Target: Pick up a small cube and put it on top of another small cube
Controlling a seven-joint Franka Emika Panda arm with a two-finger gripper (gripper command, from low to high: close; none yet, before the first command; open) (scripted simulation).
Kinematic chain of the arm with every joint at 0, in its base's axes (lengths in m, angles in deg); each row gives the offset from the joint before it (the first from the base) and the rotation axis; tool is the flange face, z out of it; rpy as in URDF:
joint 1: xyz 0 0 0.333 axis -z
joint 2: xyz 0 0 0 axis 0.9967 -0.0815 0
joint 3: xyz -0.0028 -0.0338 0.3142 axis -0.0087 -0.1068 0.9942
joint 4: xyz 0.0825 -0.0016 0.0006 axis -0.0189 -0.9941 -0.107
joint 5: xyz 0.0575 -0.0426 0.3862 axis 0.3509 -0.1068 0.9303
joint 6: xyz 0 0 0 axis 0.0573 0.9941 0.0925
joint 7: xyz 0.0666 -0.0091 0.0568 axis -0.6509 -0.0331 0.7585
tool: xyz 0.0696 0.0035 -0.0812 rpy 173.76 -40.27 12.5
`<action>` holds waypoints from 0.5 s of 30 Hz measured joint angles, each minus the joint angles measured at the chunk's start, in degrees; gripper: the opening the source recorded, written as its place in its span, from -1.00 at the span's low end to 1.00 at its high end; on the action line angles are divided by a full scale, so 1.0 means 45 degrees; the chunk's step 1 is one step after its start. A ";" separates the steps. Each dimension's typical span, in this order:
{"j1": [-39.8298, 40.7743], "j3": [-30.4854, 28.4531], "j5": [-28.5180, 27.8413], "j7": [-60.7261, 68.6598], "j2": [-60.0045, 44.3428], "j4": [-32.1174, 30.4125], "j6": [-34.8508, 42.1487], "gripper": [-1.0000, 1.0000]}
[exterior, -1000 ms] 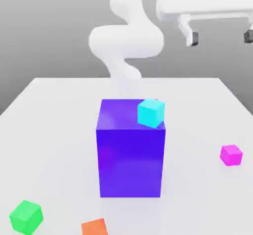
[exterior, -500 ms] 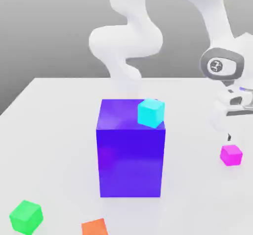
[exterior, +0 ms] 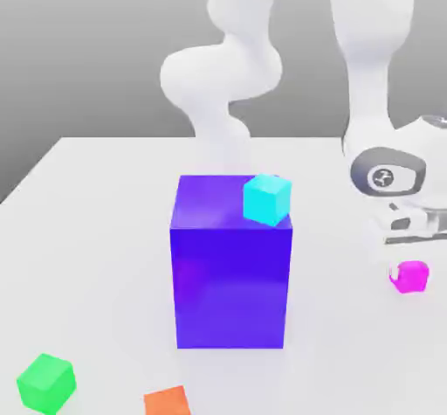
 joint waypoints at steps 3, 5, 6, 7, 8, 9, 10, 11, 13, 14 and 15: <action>0.1044 0.1423 0.1770 0.1347 0.1130 -0.0356 0.0717 -1.00; 0.1525 0.2196 0.3083 0.2353 0.1945 -0.0587 0.1210 -1.00; 0.1653 0.2422 0.3378 0.2889 0.2073 -0.0524 0.1347 -1.00; 0.1985 0.2374 0.3592 0.3391 0.2091 -0.0354 0.1495 -1.00; 0.2403 0.2189 0.3761 0.3869 0.2057 -0.0127 0.1665 -1.00; 0.2876 0.1940 0.3929 0.4362 0.1996 0.0126 0.1835 -1.00; 0.3355 0.1641 0.4092 0.4852 0.1924 0.0391 0.2006 -1.00; 0.3860 0.1337 0.4243 0.5336 0.1845 0.0664 0.2178 -1.00; 0.4883 0.0704 0.4532 0.6294 0.1680 0.1218 0.2523 -1.00; 0.5394 0.0376 0.4677 0.6699 0.1612 0.1466 0.2687 -1.00; 0.5858 0.0059 0.4813 0.7001 0.1570 0.1659 0.2829 -1.00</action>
